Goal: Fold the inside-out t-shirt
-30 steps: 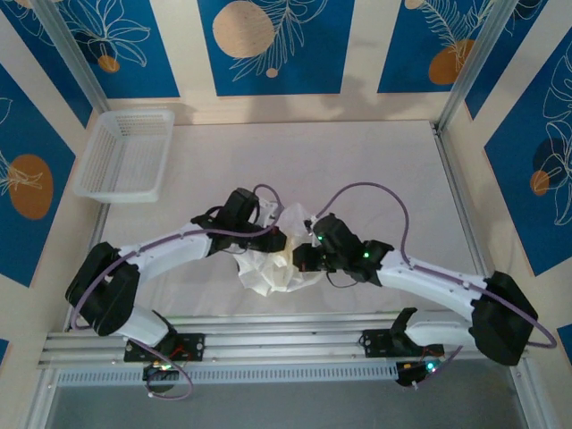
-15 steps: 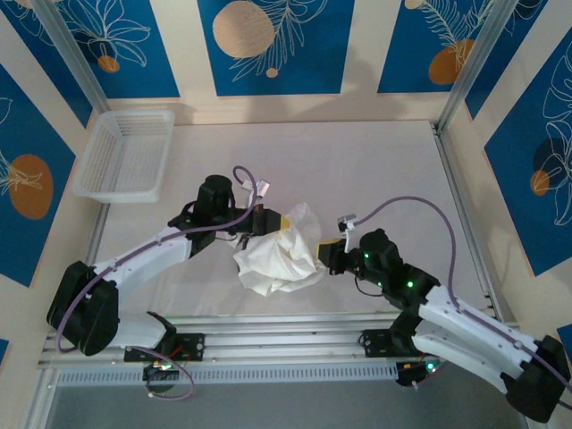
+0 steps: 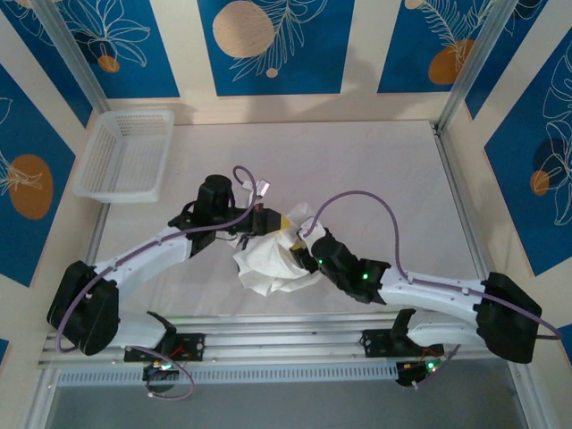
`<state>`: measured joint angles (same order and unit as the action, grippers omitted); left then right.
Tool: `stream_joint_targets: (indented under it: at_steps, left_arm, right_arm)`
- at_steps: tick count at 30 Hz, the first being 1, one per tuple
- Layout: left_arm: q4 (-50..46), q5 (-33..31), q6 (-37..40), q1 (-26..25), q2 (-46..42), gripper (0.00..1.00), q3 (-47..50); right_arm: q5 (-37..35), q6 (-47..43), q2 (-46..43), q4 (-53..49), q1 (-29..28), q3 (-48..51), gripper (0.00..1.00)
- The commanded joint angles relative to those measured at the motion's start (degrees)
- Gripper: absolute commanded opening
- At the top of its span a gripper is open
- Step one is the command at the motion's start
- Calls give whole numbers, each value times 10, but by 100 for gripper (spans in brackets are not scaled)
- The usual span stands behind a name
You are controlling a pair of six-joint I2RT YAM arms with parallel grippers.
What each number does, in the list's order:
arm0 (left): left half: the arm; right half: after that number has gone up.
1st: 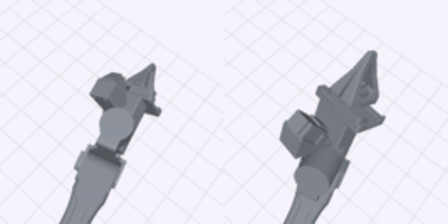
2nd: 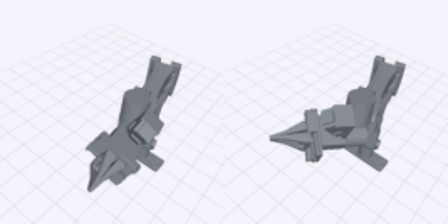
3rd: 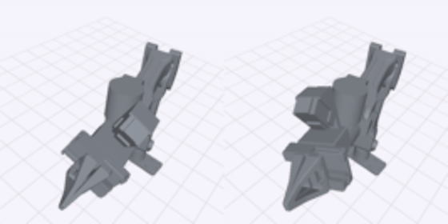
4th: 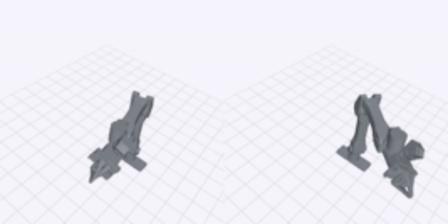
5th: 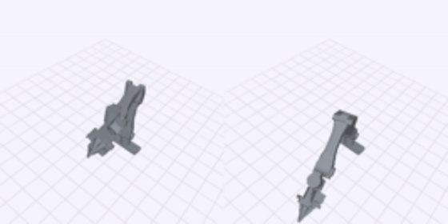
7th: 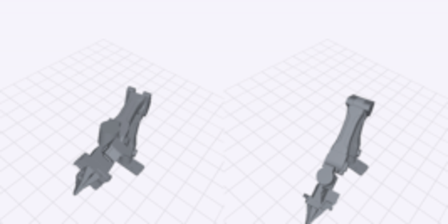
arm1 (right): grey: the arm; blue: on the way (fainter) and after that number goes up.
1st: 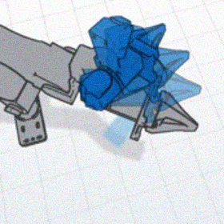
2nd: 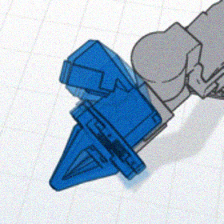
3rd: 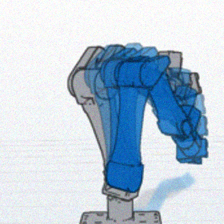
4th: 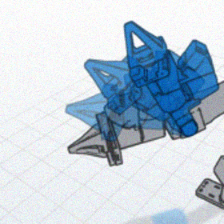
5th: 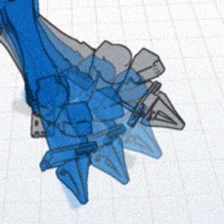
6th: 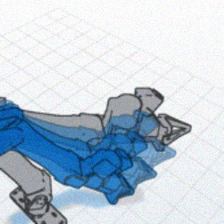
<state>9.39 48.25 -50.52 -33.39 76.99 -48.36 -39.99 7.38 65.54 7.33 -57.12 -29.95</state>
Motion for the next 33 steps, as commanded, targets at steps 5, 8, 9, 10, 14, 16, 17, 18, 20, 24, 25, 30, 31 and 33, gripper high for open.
stream_joint_targets:
  at_steps: [5, 8, 9, 10, 14, 16, 17, 18, 20, 24, 25, 30, 31, 33]
  left_arm:
    - [-3, 7, 5, 4, -17, 0, -21]
    - [7, 5, 0, 4, -15, 0, -22]
    - [9, 5, 1, 7, -14, 0, -25]
    - [7, 7, 4, 11, -14, 0, -27]
    - [-16, 14, 52, 65, -5, 0, -38]
    - [-55, 14, 100, 87, 16, 0, -65]
    - [-76, 10, 126, 92, 27, 1, -83]
    - [-99, 2, 150, 94, 35, 5, -99]
    - [-132, -16, 190, 94, 45, 22, -125]
    - [-164, -49, 224, 96, 19, 44, -133]
    - [-178, -65, 235, 96, 3, 46, -133]
    - [-259, -182, 312, 67, -102, 48, -101]
    - [-275, -231, 334, 42, -127, 48, -89]
    - [-299, -333, 379, -24, -163, 49, -69]
  right_arm:
    - [131, -38, 43, 72, 28, -39, 68]
    - [254, -27, 45, 102, 39, -38, 57]
    - [278, -14, 47, 101, 43, -43, 41]
    - [299, -1, 43, 99, 48, -47, 29]
    - [491, 117, -16, 148, 114, -31, 0]
    - [595, 199, -39, 219, 160, -11, 0]
    - [628, 237, -49, 255, 178, -4, 0]
    - [641, 260, -58, 272, 191, -1, 0]
    - [640, 282, -79, 272, 213, -3, 0]
    - [609, 315, -104, 263, 256, 3, 0]
    - [611, 321, -105, 263, 267, 5, 0]
    - [614, 330, -95, 245, 285, 3, 0]
    - [614, 331, -92, 242, 286, 1, 0]
    - [611, 334, -84, 242, 286, -1, 0]
